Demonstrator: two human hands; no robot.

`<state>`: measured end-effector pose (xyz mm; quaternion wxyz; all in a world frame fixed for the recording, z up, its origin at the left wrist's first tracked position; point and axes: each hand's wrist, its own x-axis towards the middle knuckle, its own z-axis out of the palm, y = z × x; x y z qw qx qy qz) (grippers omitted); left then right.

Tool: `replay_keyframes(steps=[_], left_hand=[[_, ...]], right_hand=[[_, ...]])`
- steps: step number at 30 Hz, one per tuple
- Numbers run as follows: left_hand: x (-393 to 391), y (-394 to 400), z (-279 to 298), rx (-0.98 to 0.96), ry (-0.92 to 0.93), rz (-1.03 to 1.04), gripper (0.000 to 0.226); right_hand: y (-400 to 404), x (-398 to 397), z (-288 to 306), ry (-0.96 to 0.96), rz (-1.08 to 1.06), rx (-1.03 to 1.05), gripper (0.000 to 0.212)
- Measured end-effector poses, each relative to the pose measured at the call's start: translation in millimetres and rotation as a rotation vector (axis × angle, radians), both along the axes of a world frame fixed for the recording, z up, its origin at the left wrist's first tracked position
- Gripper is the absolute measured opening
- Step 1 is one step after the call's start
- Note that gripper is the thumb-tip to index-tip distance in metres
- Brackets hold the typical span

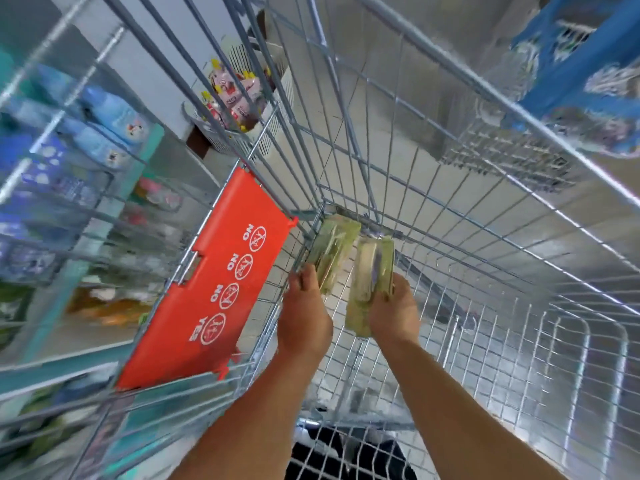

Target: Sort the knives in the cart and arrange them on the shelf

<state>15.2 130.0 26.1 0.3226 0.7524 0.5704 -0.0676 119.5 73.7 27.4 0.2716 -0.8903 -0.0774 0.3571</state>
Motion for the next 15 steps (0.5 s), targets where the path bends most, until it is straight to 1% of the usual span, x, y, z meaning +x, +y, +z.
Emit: replay_keyframes(steps=[5, 8, 11, 15], left_hand=[[1.9, -20.6, 47.2, 0.049, -0.046, 0.037, 0.076], [-0.7, -35.1, 83.8, 0.112, -0.085, 0.060, 0.077], [-2.5, -49.2, 117.8, 0.188, -0.176, 0.109, 0.078], [-7.2, -72.6, 178.0, 0.364, -0.242, 0.209, 0.075]], right_hand=[[-20.2, 3.7, 44.5, -0.064, 0.101, 0.071, 0.025], [-28.6, 8.7, 81.2, -0.113, 0.194, 0.210, 0.025], [-35.5, 12.5, 116.8, -0.116, 0.240, 0.349, 0.023], [-43.5, 11.1, 175.4, -0.127, 0.334, 0.432, 0.041]])
